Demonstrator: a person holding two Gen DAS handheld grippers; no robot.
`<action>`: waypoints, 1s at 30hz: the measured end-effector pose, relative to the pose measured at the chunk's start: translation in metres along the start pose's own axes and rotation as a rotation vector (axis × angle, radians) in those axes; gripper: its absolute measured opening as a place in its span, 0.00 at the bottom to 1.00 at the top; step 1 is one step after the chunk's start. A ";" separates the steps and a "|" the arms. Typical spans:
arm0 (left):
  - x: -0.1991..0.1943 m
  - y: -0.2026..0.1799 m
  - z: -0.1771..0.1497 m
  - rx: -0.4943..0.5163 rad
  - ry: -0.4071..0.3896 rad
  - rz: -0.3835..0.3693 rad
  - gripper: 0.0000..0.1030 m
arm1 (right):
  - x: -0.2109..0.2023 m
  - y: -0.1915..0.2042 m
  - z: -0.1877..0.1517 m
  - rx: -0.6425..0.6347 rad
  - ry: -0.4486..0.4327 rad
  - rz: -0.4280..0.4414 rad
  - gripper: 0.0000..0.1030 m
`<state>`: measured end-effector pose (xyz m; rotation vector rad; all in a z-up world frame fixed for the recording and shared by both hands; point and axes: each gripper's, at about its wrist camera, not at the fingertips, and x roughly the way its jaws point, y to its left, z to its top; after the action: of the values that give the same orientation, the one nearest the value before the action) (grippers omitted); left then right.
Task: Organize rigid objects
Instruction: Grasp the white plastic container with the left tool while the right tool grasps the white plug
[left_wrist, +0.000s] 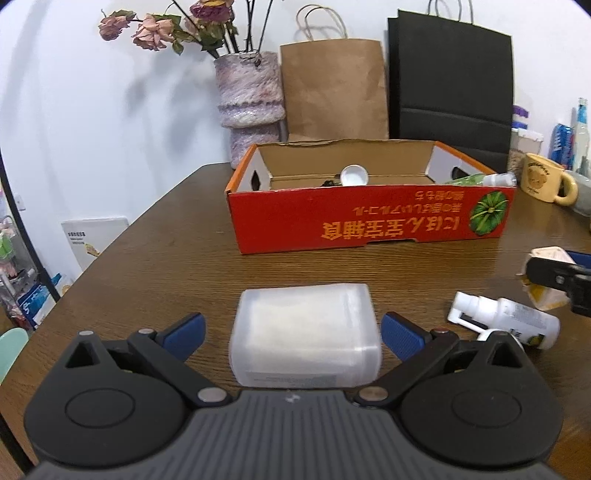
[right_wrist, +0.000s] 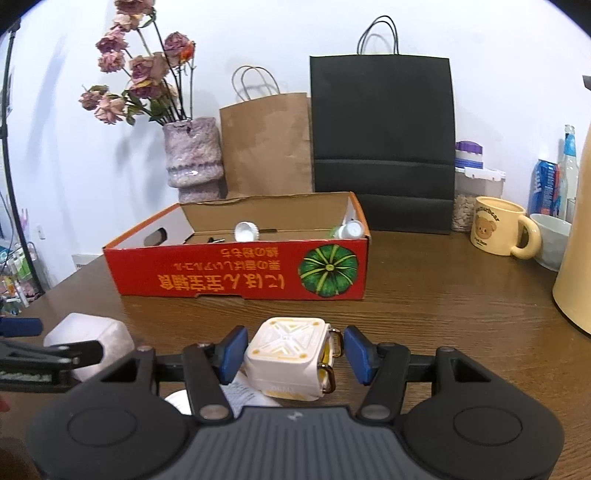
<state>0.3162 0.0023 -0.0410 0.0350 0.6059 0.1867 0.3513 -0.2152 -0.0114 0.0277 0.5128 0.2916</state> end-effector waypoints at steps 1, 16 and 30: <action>0.002 0.001 0.001 -0.002 0.004 0.005 1.00 | 0.000 0.001 0.000 -0.002 0.000 0.003 0.55; 0.028 0.009 0.001 -0.048 0.068 -0.064 0.87 | -0.001 0.000 0.000 0.007 -0.001 0.004 0.55; 0.010 0.007 0.000 -0.039 -0.003 -0.054 0.81 | -0.002 0.001 0.000 0.002 -0.006 0.005 0.55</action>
<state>0.3235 0.0113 -0.0457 -0.0186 0.5991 0.1457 0.3497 -0.2151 -0.0101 0.0322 0.5075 0.2962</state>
